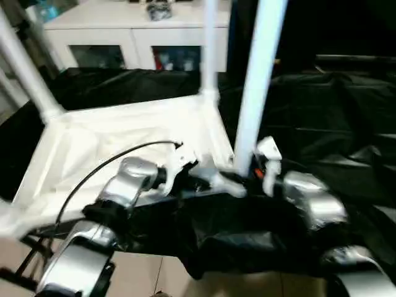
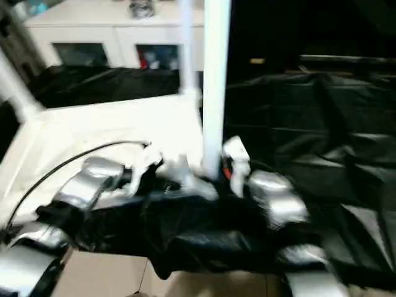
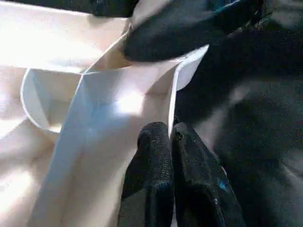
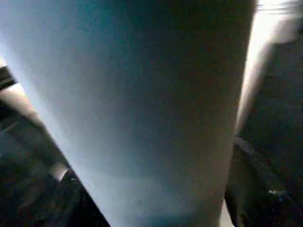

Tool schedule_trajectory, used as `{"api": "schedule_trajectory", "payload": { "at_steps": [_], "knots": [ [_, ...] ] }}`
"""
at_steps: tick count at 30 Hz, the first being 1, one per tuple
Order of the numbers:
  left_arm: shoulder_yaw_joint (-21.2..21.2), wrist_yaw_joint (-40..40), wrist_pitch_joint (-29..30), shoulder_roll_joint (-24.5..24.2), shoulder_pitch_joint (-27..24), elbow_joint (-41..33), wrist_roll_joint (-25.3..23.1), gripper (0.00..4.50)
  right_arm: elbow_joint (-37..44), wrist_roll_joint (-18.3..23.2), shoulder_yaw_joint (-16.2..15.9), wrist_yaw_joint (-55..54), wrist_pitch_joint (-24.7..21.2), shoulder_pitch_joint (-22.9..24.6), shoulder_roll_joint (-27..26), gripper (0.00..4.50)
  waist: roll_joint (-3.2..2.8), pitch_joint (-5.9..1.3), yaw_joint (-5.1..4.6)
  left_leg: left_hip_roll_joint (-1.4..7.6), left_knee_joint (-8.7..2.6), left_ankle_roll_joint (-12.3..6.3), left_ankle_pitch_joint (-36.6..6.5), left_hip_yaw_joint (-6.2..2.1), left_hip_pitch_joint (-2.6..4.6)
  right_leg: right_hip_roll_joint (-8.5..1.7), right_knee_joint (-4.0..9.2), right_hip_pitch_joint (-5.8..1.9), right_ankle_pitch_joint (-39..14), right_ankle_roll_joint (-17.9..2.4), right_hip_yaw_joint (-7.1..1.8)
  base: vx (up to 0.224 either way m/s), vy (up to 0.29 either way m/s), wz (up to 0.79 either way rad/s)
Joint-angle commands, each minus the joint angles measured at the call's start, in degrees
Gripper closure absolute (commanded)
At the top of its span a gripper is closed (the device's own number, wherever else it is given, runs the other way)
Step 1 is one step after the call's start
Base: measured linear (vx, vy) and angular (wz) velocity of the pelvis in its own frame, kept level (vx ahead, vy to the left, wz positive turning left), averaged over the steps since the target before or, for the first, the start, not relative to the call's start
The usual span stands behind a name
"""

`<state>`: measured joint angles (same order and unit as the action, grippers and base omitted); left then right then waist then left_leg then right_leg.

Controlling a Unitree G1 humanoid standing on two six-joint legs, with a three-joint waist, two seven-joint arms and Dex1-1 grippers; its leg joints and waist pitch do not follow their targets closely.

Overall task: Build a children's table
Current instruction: Rotate leg to tighten

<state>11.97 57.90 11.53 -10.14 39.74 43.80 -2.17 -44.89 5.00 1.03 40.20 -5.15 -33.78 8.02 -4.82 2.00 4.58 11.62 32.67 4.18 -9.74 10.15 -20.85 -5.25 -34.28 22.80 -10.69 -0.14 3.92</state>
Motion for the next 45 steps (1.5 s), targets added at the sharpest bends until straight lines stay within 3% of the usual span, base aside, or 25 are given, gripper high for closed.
{"api": "schedule_trajectory", "payload": {
  "at_steps": [1, 6, 7, 9, 13, 16, 20, 24, 30, 36, 45],
  "knots": [
    [-0.6, -5.8, 0.5, 4.8, 2.8, -1.0, 1.3, 4.5, -7.3, -1.3, -2.9, -7.0, -3.6, 0.4, -6.0, 1.9, 0.45, -2.78, -0.36, 0.89, -4.2, 0.18, -17.8, -0.62, 0.35, -2.92, 5.15, -2.49, -20.1, -10.6, -1.74, 0.0, 0.0, 0.0],
    [-0.4, -7.9, 0.9, 7.0, 2.5, -2.0, 1.2, 4.5, -10.5, -1.7, -1.4, -13.6, -2.9, -1.8, -8.4, 1.9, 0.56, -3.21, -0.89, 0.7, -3.74, -2.05, -15.1, -0.45, -0.15, -2.81, 4.75, -2.9, -13.7, -11.8, -1.65, 0.0, 0.0, 0.0],
    [-0.2, -7.3, 0.8, 7.4, 2.1, -2.5, 1.4, 4.5, -10.9, -1.4, -1.2, -12.6, -2.3, -2.2, -8.8, 1.35, 0.52, -3.29, -0.89, 0.72, -3.67, -2.27, -14.4, -0.43, -0.17, -2.84, 4.62, -2.9, -12.8, -12.2, -1.65, 0.0, 0.0, 0.0],
    [0.8, -5.2, -0.9, 7.4, 1.1, -3.2, 1.4, 4.5, -12.2, 0.5, 0.4, -9.2, -2.2, -3.7, -9.6, 1.21, 0.39, -3.28, -0.9, 0.76, -3.53, -3.44, -13.7, -0.32, -0.29, -2.79, 4.5, -3.03, -10.8, -13.2, -1.54, 0.0, 0.0, 0.0],
    [0.9, -3.8, -1.7, 6.1, 0.9, -2.9, 1.3, 4.5, -12.5, -1.0, -0.8, -8.0, 0.0, -4.1, -8.3, 0.77, 0.28, -3.2, -1.03, 0.9, -3.63, -3.53, -14.2, -0.31, -0.26, -2.79, 4.47, -3.02, -10.6, -13.7, -1.45, 0.0, 0.0, 0.0],
    [1.1, -1.5, -2.2, 4.5, 0.8, -3.1, 1.6, 4.5, -9.5, -0.8, -3.2, -0.3, 0.8, -2.9, -6.3, 0.77, 0.34, -3.24, -0.97, 0.88, -3.58, -3.82, -14.7, -0.27, -0.25, -2.66, 4.41, -3.23, -10.3, -13.9, -1.35, 0.0, 0.0, 0.0],
    [1.5, 1.5, -2.8, 2.9, 0.5, -3.5, 1.8, 4.5, -5.7, -0.5, -5.7, 8.4, 0.7, -1.0, -3.7, 0.77, 0.39, -3.4, -0.59, 1.05, -3.24, -5.46, -12.1, -0.11, -0.39, -2.71, 3.89, -3.3, -5.4, -15.3, -1.42, 0.0, 0.0, 0.0],
    [1.9, 7.0, -3.4, 0.6, 0.1, -4.4, 2.7, 4.5, 0.1, 1.2, -8.2, 22.6, 0.5, 2.2, 1.3, 0.77, 0.73, -3.22, -0.02, 1.24, -3.33, -5.79, -13.6, -0.09, -0.17, -2.75, 4.09, -3.25, -8.0, -15.3, -1.46, 0.0, 0.0, 0.0],
    [1.2, 9.5, -4.1, -0.9, 0.1, -4.2, 3.0, 4.5, 6.3, 3.5, -9.9, 32.1, -3.7, 5.2, 5.3, 0.77, 0.63, -3.1, 1.12, 1.43, -3.57, -4.84, -14.9, -0.14, 0.17, -2.75, 4.36, -2.96, -10.6, -14.5, -1.67, 0.0, 0.0, 0.0],
    [1.3, 11.7, -4.1, -1.7, 0.0, -4.3, 3.3, 4.5, 9.3, 3.9, -11.1, 35.6, -6.1, 6.7, 6.5, 0.77, 0.62, -3.26, 1.53, 1.37, -3.47, -4.47, -13.6, -0.16, 0.05, -2.86, 4.21, -2.97, -9.7, -14.3, -1.69, 0.0, 0.0, 0.0],
    [1.1, 12.5, -4.4, -2.2, -0.2, -4.2, 3.4, 4.5, 12.4, 4.3, -11.4, 35.2, -8.9, 8.0, 6.3, 1.5, 0.73, -3.24, 1.95, 1.42, -3.52, -3.92, -13.4, -0.15, 0.14, -2.94, 4.28, -2.85, -10.7, -13.8, -1.74, 0.0, 0.0, 0.0]
  ]
}}
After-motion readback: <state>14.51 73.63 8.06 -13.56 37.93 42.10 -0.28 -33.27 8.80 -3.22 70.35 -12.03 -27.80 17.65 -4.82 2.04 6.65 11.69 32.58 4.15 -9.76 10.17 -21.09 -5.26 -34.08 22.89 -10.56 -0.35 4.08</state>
